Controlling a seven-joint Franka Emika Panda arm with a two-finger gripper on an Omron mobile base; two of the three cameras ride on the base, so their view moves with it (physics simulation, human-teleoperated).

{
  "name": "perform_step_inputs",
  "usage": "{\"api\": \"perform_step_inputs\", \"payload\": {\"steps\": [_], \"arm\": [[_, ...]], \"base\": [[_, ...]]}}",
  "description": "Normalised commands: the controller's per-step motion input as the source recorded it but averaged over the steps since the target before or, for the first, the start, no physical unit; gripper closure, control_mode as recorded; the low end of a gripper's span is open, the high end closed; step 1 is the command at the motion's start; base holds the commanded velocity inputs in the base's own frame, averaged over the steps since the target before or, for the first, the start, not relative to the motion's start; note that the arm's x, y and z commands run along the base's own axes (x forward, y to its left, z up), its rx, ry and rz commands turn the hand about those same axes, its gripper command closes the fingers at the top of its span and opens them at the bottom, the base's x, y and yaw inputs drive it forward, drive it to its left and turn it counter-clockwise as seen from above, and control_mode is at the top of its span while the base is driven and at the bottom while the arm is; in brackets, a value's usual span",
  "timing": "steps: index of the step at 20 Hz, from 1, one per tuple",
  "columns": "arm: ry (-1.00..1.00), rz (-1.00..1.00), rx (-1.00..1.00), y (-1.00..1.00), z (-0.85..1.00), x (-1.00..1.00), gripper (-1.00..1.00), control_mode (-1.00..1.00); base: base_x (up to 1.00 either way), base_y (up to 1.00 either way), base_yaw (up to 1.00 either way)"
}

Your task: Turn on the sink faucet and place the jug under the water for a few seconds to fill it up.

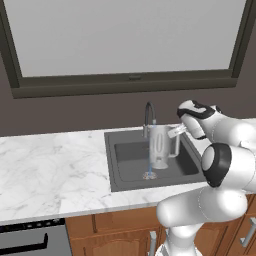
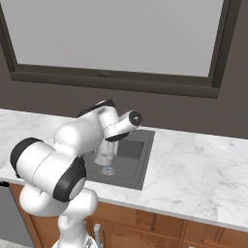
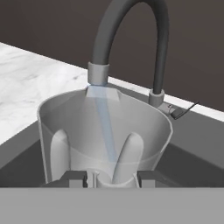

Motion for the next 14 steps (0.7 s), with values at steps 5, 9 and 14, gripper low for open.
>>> {"api": "perform_step_inputs", "payload": {"steps": [5, 9, 14], "arm": [[-0.04, 0.00, 0.00, 0.01, 0.06, 0.00, 1.00, -1.00], [-0.03, 0.00, 0.00, 0.00, 0.17, 0.00, 1.00, -1.00], [-0.01, 0.00, 0.00, 0.00, 0.20, 0.00, 1.00, -1.00]], "base": [[0.00, 0.00, 0.00], [0.00, 0.00, 0.00], [0.00, 0.00, 0.00]]}}
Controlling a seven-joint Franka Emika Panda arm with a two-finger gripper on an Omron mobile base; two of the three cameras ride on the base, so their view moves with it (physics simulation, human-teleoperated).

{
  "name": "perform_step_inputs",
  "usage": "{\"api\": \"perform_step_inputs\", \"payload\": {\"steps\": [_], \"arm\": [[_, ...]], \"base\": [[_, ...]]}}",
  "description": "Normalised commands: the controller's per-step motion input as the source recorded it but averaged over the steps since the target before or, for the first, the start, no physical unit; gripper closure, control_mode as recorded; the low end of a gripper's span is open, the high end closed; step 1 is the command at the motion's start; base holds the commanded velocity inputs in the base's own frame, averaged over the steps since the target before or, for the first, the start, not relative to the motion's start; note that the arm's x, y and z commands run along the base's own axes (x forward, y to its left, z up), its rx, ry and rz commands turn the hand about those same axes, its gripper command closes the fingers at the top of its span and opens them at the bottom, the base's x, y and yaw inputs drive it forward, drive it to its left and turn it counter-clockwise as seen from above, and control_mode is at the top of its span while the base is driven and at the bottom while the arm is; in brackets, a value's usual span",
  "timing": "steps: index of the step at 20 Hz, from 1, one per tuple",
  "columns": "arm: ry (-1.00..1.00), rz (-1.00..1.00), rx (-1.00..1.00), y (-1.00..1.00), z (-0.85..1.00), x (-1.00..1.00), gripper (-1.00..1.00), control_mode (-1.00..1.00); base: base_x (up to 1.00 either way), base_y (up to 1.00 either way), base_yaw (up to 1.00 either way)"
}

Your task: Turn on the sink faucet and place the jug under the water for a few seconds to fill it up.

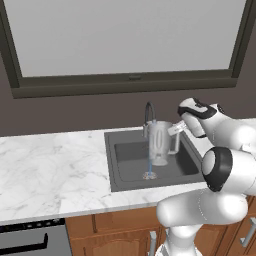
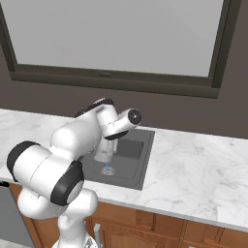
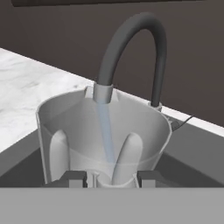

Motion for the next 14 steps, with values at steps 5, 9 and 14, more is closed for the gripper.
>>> {"api": "perform_step_inputs", "payload": {"steps": [5, 9, 14], "arm": [[-0.01, 0.00, 0.00, 0.00, 0.25, 0.00, 1.00, -1.00], [0.00, 0.00, 0.00, 0.00, 0.28, 0.00, 1.00, -1.00], [0.00, 0.00, 0.00, 0.00, 0.22, 0.02, 1.00, -1.00]], "base": [[0.00, 0.00, 0.00], [0.00, 0.00, 0.00], [0.00, 0.00, 0.00]]}}
